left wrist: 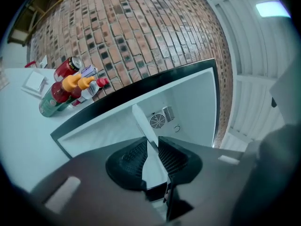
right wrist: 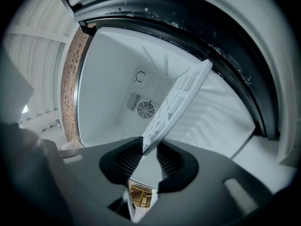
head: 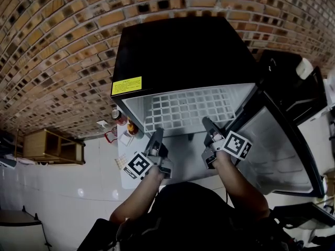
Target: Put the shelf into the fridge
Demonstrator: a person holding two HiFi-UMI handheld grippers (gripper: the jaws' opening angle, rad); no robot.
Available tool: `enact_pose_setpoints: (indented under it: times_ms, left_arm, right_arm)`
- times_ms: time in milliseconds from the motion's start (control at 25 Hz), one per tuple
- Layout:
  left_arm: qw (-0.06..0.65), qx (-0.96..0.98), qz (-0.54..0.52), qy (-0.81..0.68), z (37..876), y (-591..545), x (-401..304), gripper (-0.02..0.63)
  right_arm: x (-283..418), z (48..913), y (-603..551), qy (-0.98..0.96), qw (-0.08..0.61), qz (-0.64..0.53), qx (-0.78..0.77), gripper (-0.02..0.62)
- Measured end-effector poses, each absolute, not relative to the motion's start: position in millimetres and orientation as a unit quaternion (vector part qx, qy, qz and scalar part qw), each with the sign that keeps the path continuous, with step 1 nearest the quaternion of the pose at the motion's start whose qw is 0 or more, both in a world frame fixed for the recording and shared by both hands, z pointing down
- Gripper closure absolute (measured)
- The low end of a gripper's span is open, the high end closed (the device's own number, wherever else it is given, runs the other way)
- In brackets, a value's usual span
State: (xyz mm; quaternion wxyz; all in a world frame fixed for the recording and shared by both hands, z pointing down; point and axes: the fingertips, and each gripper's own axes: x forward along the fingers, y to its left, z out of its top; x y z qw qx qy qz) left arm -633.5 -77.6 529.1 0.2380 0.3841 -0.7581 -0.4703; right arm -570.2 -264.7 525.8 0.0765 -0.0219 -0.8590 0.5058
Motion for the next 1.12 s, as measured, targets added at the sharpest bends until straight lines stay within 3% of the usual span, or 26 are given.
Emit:
enact_pose_setpoints:
  times_ms: [1120]
  left_arm:
    - [0.209,0.340,-0.355,-0.845,527.0,-99.2,-693.4,0.506]
  right_arm:
    - [-627.9,530.6,-292.4,-0.864,0.078,0.498,0.010,0.483]
